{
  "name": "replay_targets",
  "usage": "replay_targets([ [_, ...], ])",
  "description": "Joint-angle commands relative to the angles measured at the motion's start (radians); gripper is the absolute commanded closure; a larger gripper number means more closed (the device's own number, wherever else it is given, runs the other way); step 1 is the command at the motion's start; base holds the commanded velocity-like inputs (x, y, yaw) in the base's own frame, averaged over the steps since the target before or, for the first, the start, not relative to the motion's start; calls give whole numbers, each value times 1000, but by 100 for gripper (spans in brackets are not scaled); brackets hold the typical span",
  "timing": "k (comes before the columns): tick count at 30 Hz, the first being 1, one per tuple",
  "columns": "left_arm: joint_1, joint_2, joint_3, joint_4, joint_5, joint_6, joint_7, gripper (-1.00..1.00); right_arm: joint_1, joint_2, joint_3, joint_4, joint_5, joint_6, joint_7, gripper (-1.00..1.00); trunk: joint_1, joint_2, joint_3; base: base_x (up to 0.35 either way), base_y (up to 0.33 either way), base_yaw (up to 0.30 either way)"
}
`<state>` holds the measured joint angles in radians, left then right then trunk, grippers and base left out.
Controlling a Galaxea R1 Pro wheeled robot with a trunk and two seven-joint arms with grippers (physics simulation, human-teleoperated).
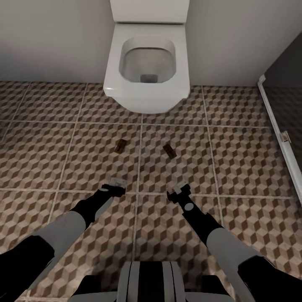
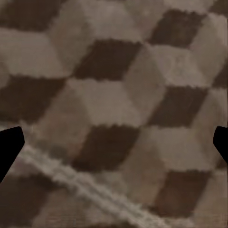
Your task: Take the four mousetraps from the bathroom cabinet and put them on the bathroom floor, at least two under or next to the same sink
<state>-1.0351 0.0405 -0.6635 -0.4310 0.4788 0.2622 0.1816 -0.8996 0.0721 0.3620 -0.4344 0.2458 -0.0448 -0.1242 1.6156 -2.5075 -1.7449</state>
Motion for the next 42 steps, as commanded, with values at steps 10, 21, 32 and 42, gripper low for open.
replay_targets([
  [10,0,1,-8,-3,10,5,9,-100,-1,0,5,0,7,-4,-8,-100,-1,0,0,-298,0,0],
  [21,0,-16,-11,-6,10,5,10,-100,-1,-1,5,-2,7,-5,-6,-100,-1,0,0,-54,0,0],
  [32,0,-24,-11,-8,9,6,13,-100,-1,-2,5,-4,7,-6,-6,-100,-1,0,0,-4,0,0],
  [42,0,-25,-10,-9,9,8,15,-100,-1,-3,5,-4,7,-6,-5,-100,-1,0,0,0,0,0],
])
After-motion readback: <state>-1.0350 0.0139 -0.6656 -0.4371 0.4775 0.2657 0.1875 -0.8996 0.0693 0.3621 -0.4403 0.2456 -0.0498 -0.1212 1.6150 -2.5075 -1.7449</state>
